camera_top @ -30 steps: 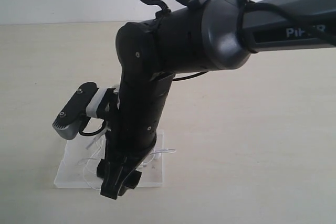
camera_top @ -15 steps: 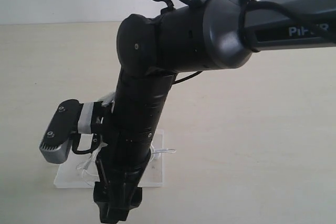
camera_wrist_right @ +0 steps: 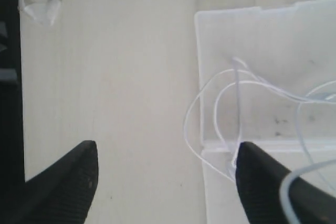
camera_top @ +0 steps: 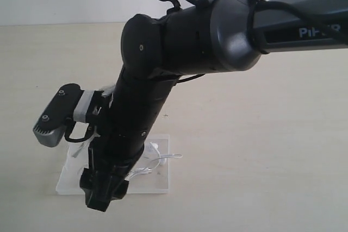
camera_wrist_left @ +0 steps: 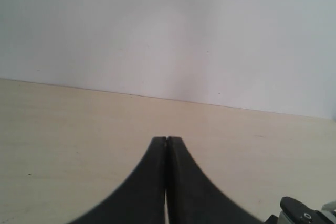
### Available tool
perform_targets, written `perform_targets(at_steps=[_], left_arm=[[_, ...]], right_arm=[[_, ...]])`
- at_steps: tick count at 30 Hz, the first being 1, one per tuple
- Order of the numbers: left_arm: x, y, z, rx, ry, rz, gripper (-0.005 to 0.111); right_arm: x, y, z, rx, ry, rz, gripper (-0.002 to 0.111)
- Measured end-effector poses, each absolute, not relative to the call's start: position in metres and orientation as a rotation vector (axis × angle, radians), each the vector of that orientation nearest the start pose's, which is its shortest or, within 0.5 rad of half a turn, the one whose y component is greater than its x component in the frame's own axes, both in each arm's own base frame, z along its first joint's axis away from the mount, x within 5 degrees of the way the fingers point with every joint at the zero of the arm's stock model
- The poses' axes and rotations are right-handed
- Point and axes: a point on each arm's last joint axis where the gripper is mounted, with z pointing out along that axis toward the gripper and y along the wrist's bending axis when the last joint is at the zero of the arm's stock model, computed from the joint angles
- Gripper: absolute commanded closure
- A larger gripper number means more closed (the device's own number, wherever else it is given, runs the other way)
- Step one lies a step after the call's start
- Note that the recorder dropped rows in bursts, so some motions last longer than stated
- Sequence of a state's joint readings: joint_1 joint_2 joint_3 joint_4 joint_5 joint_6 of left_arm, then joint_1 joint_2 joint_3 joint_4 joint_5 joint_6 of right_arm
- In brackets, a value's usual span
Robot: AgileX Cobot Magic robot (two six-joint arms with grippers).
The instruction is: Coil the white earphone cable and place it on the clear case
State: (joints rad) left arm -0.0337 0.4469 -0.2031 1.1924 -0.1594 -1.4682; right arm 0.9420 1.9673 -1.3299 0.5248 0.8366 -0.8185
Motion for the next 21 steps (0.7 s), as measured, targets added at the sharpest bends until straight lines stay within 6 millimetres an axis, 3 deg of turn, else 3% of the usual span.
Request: perform_targets(at_steps=[11, 21], left_arm=[[0.102, -0.017, 0.254, -0.094, 1.677, -0.361, 0.107], [0.102, -0.017, 0.254, -0.094, 1.677, -0.361, 0.107]], right_arm=[[0.196, 0.349, 0.183, -1.782, 2.199, 0.897, 0.039], [0.192, 0.351, 0.186, -1.778, 2.197, 0.982, 0.039]])
